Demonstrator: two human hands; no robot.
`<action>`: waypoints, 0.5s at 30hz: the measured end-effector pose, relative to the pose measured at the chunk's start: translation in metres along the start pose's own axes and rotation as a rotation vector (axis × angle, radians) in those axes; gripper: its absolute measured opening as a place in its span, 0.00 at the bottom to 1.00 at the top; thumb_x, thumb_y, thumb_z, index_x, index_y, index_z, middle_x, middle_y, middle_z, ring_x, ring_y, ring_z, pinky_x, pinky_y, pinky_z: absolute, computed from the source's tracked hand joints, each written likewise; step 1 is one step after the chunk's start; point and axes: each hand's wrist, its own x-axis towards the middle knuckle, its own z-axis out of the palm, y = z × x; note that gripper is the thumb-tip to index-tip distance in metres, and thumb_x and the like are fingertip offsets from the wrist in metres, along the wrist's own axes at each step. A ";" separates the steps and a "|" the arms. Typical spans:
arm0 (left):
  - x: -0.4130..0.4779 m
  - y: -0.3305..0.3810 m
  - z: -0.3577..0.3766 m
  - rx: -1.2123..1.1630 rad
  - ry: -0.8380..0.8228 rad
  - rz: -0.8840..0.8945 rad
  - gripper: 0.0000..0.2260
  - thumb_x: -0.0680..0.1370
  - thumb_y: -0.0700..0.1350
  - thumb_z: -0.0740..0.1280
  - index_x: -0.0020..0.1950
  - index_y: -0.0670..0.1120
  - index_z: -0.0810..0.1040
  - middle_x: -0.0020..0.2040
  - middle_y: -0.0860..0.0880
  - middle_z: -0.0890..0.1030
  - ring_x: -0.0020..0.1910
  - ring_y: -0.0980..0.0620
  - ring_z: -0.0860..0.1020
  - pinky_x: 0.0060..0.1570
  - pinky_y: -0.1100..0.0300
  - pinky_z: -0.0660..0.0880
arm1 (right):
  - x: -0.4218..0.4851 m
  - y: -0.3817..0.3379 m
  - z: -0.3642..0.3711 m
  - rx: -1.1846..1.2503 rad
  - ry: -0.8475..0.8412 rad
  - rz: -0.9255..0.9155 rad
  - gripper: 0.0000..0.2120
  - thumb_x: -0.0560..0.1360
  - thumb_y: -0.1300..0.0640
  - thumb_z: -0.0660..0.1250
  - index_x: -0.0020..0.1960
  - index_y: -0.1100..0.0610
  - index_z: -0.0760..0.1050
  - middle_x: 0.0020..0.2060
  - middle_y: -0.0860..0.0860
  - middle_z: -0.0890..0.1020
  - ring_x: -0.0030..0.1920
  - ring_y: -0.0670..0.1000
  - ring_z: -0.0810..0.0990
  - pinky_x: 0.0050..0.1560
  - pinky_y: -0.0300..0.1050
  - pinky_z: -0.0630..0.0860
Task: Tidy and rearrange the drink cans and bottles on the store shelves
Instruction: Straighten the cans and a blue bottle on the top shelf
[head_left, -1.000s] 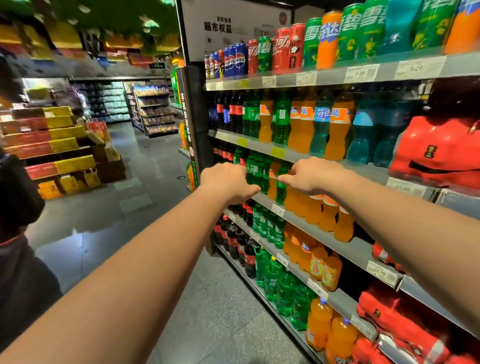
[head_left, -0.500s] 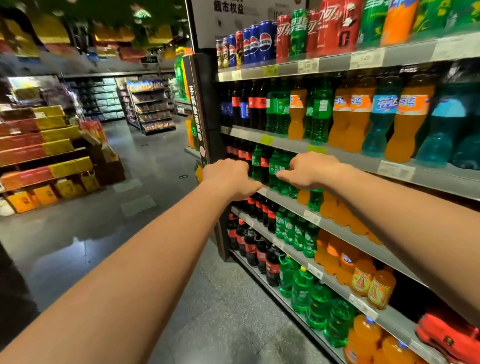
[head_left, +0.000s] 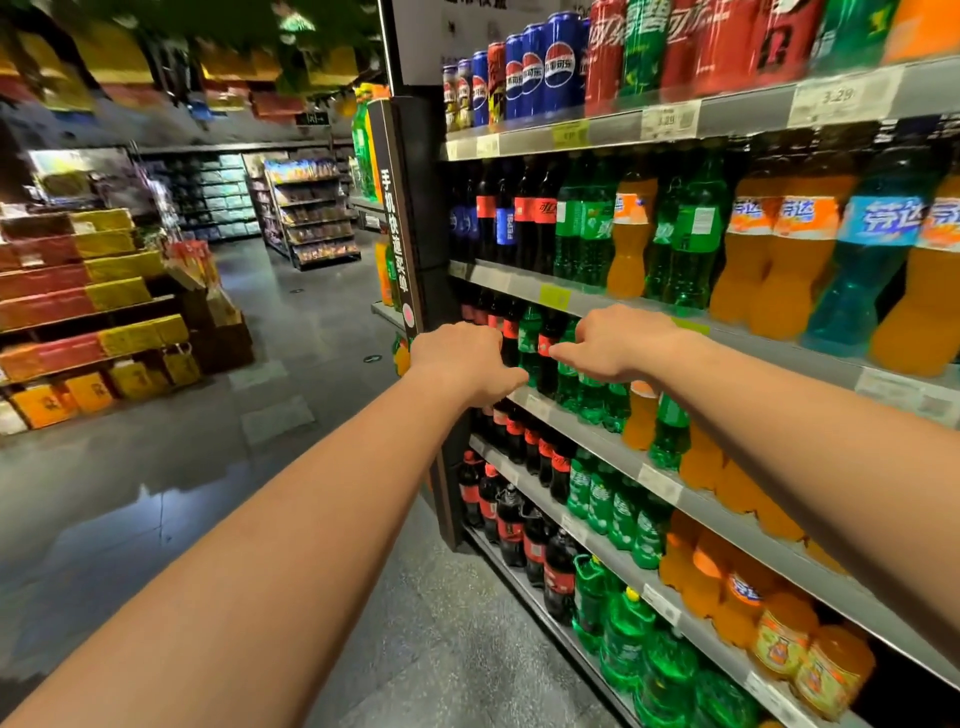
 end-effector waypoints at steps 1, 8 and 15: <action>0.012 0.003 0.000 0.003 0.005 0.002 0.25 0.76 0.63 0.59 0.66 0.49 0.72 0.62 0.47 0.77 0.60 0.44 0.75 0.49 0.52 0.72 | 0.010 0.005 0.000 -0.004 0.004 0.002 0.25 0.79 0.36 0.51 0.36 0.55 0.66 0.43 0.54 0.73 0.45 0.57 0.73 0.44 0.47 0.70; 0.081 0.011 0.000 -0.024 0.019 0.003 0.25 0.76 0.64 0.59 0.66 0.49 0.72 0.63 0.47 0.76 0.62 0.44 0.74 0.49 0.52 0.71 | 0.080 0.037 -0.006 -0.038 0.023 0.004 0.27 0.79 0.36 0.50 0.50 0.57 0.74 0.45 0.54 0.76 0.47 0.57 0.75 0.44 0.47 0.70; 0.122 -0.011 -0.001 -0.025 0.046 -0.031 0.24 0.75 0.63 0.60 0.64 0.50 0.73 0.62 0.48 0.77 0.60 0.44 0.75 0.49 0.52 0.71 | 0.122 0.033 -0.016 -0.023 0.062 -0.019 0.26 0.78 0.36 0.51 0.55 0.56 0.74 0.45 0.53 0.74 0.46 0.56 0.74 0.45 0.46 0.69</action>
